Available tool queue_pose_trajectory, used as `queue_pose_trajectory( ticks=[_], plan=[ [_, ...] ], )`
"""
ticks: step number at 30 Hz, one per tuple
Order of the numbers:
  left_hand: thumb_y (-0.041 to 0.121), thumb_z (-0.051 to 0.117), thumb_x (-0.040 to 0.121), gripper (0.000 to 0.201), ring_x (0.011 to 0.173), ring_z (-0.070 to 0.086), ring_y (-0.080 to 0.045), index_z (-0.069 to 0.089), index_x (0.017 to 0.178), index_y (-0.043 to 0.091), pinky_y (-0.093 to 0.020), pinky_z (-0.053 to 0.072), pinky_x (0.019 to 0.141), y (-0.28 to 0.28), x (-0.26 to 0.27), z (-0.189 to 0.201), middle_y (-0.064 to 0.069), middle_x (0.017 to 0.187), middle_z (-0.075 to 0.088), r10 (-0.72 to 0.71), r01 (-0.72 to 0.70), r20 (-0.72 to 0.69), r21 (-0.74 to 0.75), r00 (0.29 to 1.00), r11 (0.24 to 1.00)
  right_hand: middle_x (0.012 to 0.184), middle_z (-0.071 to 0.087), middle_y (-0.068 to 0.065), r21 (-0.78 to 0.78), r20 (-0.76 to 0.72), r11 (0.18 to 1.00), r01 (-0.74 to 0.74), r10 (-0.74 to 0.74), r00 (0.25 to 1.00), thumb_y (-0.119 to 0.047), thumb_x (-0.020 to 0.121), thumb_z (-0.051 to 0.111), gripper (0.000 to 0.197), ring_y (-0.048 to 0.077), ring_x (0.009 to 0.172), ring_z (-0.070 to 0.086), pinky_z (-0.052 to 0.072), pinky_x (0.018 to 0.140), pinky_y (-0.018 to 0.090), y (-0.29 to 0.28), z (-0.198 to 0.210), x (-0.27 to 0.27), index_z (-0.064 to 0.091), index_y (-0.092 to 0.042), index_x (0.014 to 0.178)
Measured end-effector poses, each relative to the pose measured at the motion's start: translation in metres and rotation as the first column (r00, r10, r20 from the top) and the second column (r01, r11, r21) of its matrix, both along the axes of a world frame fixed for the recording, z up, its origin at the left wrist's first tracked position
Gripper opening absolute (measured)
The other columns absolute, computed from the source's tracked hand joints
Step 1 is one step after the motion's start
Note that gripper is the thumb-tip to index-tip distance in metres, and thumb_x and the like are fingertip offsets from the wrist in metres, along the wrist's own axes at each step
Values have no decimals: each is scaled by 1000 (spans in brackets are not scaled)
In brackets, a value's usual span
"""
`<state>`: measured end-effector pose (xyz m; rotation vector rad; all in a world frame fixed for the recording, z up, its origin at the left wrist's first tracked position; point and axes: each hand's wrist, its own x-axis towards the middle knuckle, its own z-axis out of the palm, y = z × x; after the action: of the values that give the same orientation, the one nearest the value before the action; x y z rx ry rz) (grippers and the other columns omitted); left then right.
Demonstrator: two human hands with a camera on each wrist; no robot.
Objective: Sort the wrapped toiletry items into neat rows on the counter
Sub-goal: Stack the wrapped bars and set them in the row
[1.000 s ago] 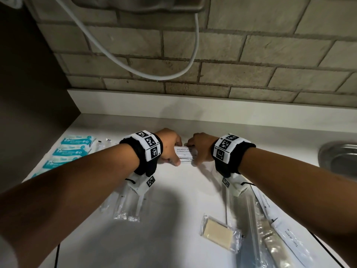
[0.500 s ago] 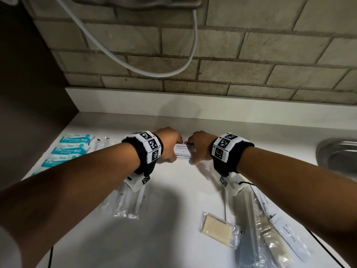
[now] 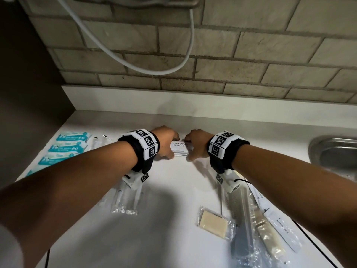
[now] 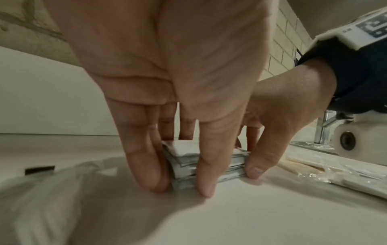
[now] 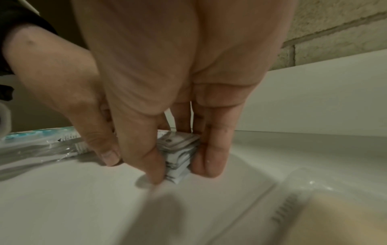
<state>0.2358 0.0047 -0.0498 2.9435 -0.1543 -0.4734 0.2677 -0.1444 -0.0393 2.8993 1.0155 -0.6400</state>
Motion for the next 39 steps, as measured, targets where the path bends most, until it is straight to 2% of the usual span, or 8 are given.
queue_pose_trajectory(
  ticks=[3, 8, 15, 18, 22, 27, 32, 39],
  plan=[
    [35, 84, 65, 76, 107, 61, -25, 52, 131, 18, -29, 48, 87, 0, -2, 2, -2, 122, 63, -5, 5, 9, 13, 1000, 1000, 116, 58, 11, 30, 0, 1000, 7, -7, 1000, -27, 76, 76, 61, 27, 109, 57, 48, 87, 30, -4, 0, -3, 55, -9, 130],
    [42, 85, 62, 93, 114, 58, -25, 41, 141, 21, -32, 48, 92, 1, -13, 17, -2, 131, 56, -7, 5, 39, 47, 999, 999, 129, 49, 10, 104, -7, 993, 61, -61, 998, -31, 76, 77, 78, 28, 117, 54, 43, 93, 30, -21, 10, -12, 40, -16, 143],
    [43, 74, 78, 59, 89, 53, -16, 53, 129, 21, -26, 44, 82, -28, -51, 46, 0, 118, 54, -119, 140, 191, -98, 974, 985, 134, 57, 3, 74, 38, 971, 226, -230, 973, -30, 92, 60, 47, 23, 120, 55, 41, 99, 30, -87, 37, -15, 49, -20, 137],
    [40, 72, 82, 45, 72, 49, -1, 60, 121, 21, -21, 38, 70, -58, -71, 47, 5, 108, 59, -208, 228, 111, -211, 972, 951, 140, 53, 3, -8, 43, 961, 276, -275, 960, -29, 93, 59, 49, 23, 128, 50, 38, 104, 30, -103, 26, -19, 48, -19, 139],
    [44, 72, 81, 41, 82, 57, -2, 62, 116, 25, -16, 44, 71, -92, -100, 33, 12, 105, 63, -289, 273, -37, -228, 957, 935, 148, 45, 5, -19, 42, 954, 299, -298, 954, -35, 90, 61, 60, 27, 133, 46, 36, 109, 35, -104, 5, -30, 40, -22, 145],
    [61, 75, 63, 54, 89, 59, -12, 61, 106, 31, -29, 51, 80, -104, -116, -1, 15, 98, 57, -280, 268, -128, -101, 951, 958, 131, 50, 5, -87, 177, 921, 381, -362, 915, -42, 66, 78, 85, 35, 113, 59, 50, 94, 51, -108, -28, -15, 34, -29, 138],
    [53, 78, 64, 35, 85, 59, -15, 62, 86, 31, -31, 52, 78, -109, -119, -8, 11, 91, 58, -267, 258, -114, -83, 957, 962, 120, 62, 4, -87, 150, 897, 433, -418, 896, -29, 65, 81, 80, 31, 103, 65, 54, 89, 44, -113, -34, -9, 40, -21, 133],
    [32, 76, 77, 16, 80, 58, -12, 62, 84, 26, -29, 48, 74, -97, -104, 10, 10, 84, 63, -205, 178, -85, -256, 975, 950, 108, 62, -4, -158, 180, 914, 373, -345, 921, -41, 47, 86, 66, 27, 92, 67, 59, 80, 41, -123, -29, 24, 64, -30, 108]
  ],
)
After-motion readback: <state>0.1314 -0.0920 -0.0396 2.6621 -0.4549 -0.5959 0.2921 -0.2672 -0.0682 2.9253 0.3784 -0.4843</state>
